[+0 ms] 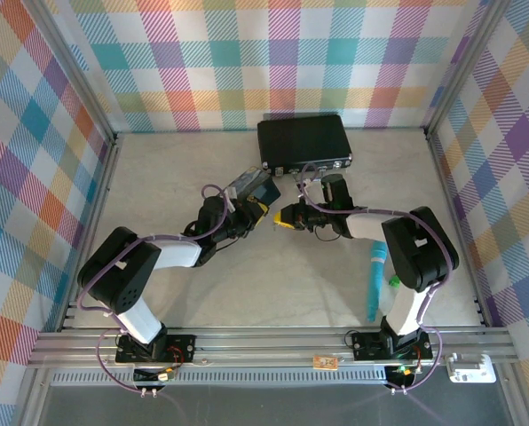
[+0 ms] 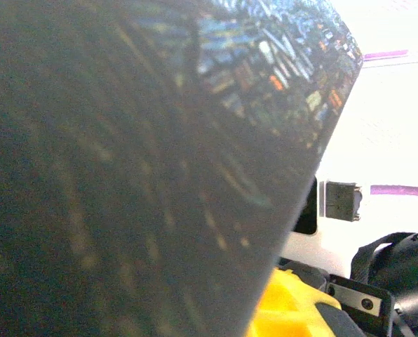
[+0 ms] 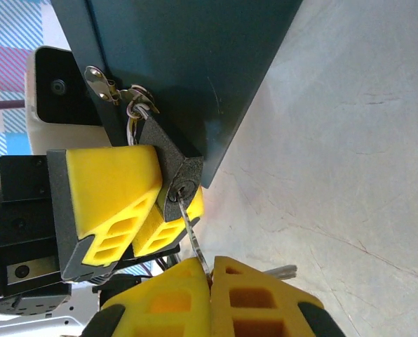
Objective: Unlock a padlock with a key
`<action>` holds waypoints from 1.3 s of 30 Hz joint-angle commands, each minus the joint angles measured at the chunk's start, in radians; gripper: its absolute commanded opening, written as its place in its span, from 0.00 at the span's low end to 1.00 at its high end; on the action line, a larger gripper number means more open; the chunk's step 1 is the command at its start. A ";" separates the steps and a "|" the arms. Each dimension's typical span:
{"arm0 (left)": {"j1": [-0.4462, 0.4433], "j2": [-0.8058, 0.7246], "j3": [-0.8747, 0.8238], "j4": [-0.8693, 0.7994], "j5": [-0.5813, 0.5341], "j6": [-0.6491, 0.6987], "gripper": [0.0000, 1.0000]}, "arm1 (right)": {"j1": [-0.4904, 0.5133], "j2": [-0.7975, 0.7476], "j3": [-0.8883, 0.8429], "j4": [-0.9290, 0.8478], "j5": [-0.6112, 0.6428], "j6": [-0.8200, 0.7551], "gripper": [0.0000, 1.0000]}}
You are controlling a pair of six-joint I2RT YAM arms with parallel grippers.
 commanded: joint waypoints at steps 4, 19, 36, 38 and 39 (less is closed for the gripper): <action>-0.059 0.015 0.048 0.195 0.166 -0.084 0.00 | 0.010 -0.004 0.008 0.076 0.135 -0.030 0.00; -0.061 0.002 0.038 0.183 0.215 -0.068 0.00 | -0.004 0.065 0.076 0.097 0.049 0.009 0.00; -0.061 -0.050 0.070 -0.096 0.129 0.161 0.00 | -0.005 0.011 0.036 0.224 0.013 0.281 0.00; -0.061 -0.058 0.074 -0.115 0.132 0.172 0.00 | -0.004 0.016 0.036 0.235 0.010 0.307 0.00; -0.061 -0.060 0.075 -0.119 0.138 0.177 0.00 | -0.004 0.016 0.036 0.236 0.011 0.307 0.00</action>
